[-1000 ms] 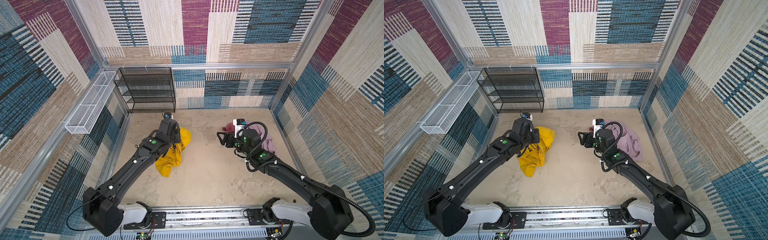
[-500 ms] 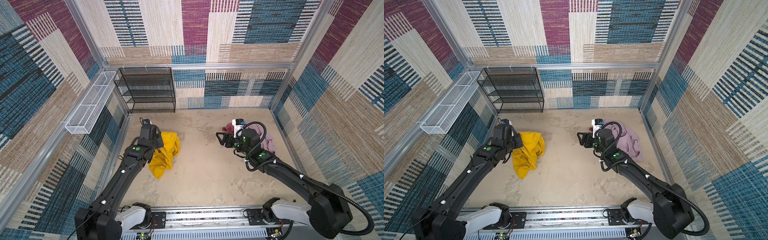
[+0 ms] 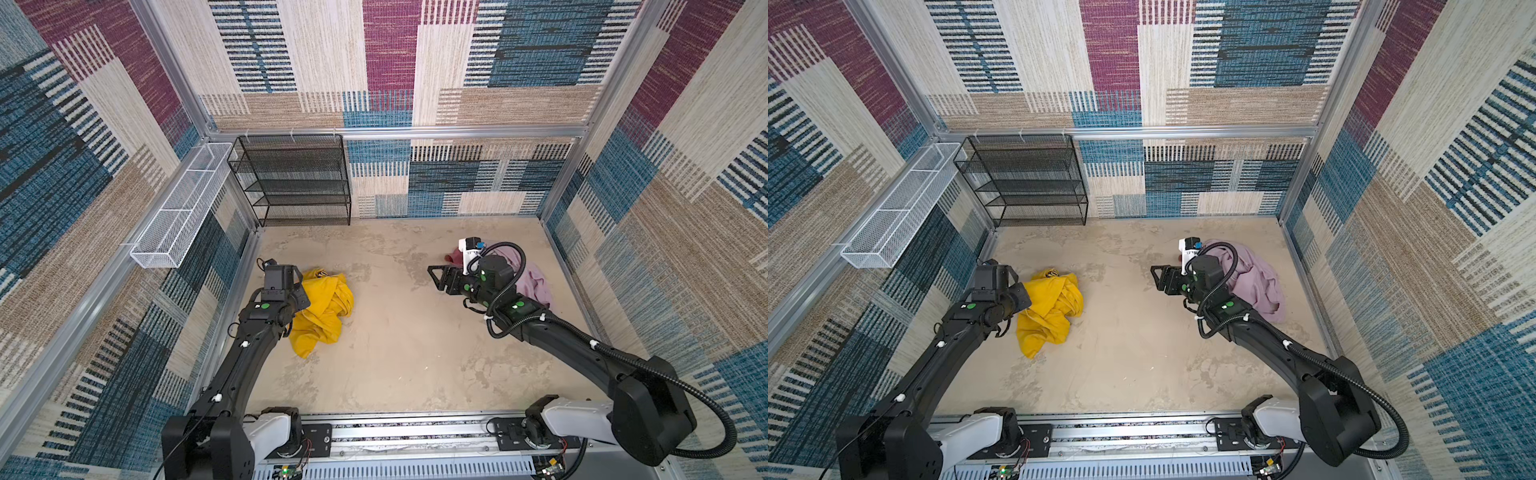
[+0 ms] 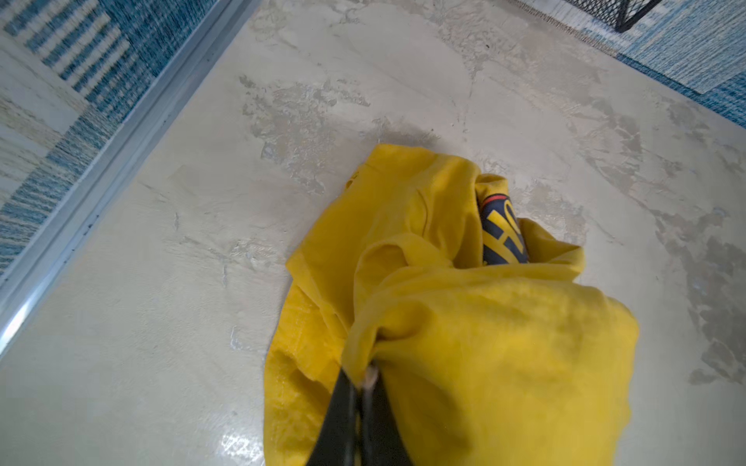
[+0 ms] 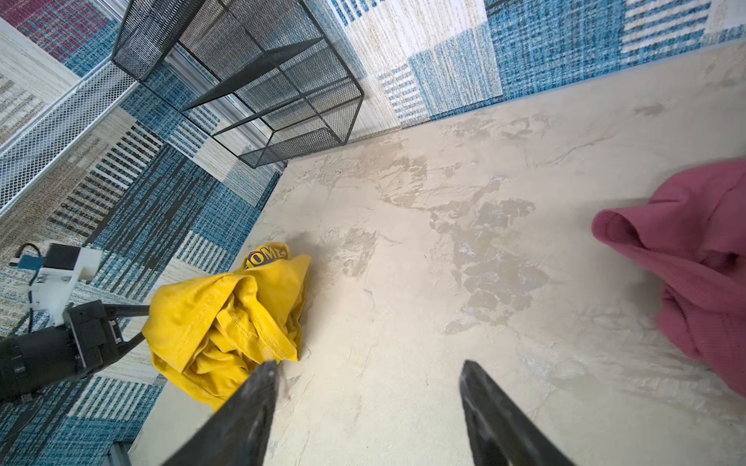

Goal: Pick out a specific cloth from the pile
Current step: 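Drag the yellow T-shirt nearer the robot with the left gripper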

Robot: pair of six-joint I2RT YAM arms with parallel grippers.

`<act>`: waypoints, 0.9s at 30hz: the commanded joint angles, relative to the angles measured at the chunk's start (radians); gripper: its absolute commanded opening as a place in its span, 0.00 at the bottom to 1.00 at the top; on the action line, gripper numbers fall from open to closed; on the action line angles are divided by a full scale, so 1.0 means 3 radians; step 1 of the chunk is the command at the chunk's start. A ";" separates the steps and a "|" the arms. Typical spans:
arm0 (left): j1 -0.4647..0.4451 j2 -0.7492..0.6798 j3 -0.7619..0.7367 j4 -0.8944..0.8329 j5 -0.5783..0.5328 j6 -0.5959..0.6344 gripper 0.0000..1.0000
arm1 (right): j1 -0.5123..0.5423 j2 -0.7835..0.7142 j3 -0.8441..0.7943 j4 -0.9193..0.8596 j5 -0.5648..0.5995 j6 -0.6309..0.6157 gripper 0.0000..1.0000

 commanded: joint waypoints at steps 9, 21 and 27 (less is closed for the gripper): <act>0.0184 0.0403 -0.0118 0.0434 0.0202 -0.0097 0.00 | 0.0000 0.0068 0.0038 0.0161 -0.0074 0.0041 0.74; 0.0217 0.0775 -0.0068 0.0519 0.0267 -0.0128 0.00 | 0.0000 0.0030 0.0038 0.0121 -0.0057 0.0009 0.74; 0.0219 0.0604 -0.0107 0.0384 0.0244 -0.0174 0.24 | 0.0001 0.0041 0.0073 0.0118 -0.0073 -0.0002 0.74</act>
